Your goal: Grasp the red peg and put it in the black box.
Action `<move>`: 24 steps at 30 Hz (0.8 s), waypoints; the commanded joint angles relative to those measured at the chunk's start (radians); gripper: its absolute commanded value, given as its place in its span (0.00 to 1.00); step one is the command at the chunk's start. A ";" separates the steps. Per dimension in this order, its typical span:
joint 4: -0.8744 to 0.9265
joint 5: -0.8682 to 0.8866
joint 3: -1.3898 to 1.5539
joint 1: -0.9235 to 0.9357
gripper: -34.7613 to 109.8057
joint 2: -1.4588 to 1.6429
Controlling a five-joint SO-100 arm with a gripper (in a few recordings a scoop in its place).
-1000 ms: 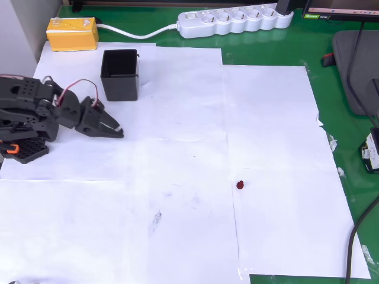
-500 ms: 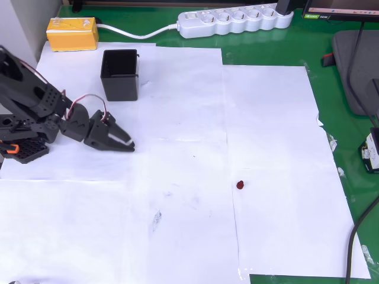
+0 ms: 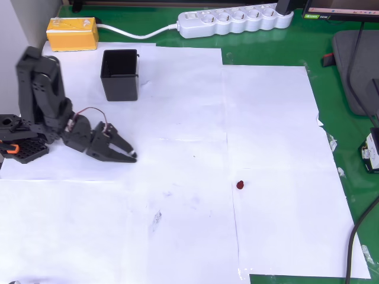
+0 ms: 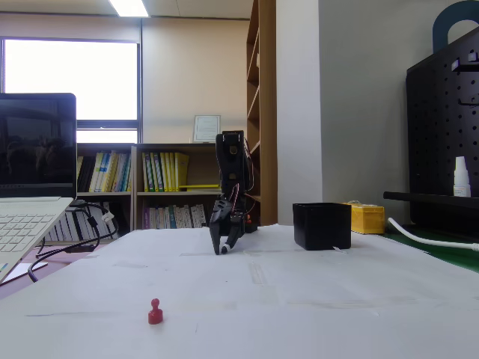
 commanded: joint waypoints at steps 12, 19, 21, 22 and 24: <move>0.011 0.005 0.503 0.044 0.24 0.273; 0.092 -0.014 0.696 0.063 0.29 0.344; 0.150 -0.028 0.741 0.067 0.32 0.345; 0.175 -0.034 0.755 0.071 0.32 0.342; 0.244 -0.054 0.779 0.080 0.36 0.328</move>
